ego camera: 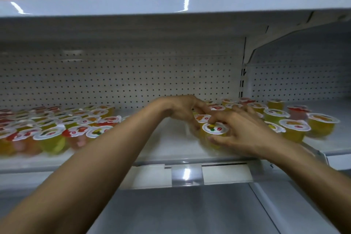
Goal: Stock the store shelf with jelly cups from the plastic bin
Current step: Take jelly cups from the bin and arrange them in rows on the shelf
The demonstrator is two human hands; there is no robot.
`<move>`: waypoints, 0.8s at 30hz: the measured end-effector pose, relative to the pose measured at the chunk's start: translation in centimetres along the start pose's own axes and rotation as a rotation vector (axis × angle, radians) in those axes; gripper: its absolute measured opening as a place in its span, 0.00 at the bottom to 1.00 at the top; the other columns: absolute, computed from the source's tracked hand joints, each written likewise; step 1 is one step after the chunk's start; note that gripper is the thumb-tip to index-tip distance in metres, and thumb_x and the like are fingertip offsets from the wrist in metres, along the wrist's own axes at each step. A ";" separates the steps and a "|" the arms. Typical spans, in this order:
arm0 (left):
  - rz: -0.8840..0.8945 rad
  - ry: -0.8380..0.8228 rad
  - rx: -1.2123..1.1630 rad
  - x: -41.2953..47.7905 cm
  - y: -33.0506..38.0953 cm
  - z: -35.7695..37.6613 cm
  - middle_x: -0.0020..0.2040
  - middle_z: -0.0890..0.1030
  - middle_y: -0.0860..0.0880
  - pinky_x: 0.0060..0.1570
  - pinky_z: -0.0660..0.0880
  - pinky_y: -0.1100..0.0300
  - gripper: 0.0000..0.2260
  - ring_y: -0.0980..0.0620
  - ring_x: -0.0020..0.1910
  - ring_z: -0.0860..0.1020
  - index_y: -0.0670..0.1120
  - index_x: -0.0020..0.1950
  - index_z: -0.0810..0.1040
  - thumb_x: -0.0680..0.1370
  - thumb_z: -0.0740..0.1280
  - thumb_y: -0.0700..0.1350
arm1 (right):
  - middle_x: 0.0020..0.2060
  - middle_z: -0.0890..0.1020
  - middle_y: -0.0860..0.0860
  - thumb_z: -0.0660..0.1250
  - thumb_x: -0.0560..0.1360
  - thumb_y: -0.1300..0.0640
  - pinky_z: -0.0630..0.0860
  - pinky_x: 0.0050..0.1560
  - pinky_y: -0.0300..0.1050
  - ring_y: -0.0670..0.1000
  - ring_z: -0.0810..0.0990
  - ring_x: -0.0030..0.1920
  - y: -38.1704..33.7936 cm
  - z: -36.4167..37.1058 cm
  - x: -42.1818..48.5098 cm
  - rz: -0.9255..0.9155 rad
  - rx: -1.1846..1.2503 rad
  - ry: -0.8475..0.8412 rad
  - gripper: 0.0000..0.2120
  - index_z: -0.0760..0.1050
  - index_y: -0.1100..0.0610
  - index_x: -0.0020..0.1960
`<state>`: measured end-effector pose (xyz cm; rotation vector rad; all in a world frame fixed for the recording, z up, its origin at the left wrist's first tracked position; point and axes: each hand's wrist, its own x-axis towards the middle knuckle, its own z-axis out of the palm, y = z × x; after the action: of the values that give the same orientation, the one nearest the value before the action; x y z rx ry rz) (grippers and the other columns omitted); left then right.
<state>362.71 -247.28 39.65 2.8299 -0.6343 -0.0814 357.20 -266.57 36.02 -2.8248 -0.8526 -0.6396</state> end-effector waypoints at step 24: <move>-0.219 0.077 -0.008 -8.6 -18.9 -8.1 0.55 0.79 0.56 0.56 0.77 0.59 0.22 0.56 0.54 0.77 0.57 0.58 0.75 0.68 0.79 0.45 | 0.47 0.80 0.40 0.76 0.67 0.49 0.76 0.48 0.40 0.42 0.78 0.48 -8.0 5.2 14.9 -0.080 0.442 -0.159 0.15 0.77 0.44 0.51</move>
<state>363.62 -225.29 42.92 2.8679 -0.3059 -0.0134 365.80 -251.22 37.68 -2.4708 -0.9942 -0.1997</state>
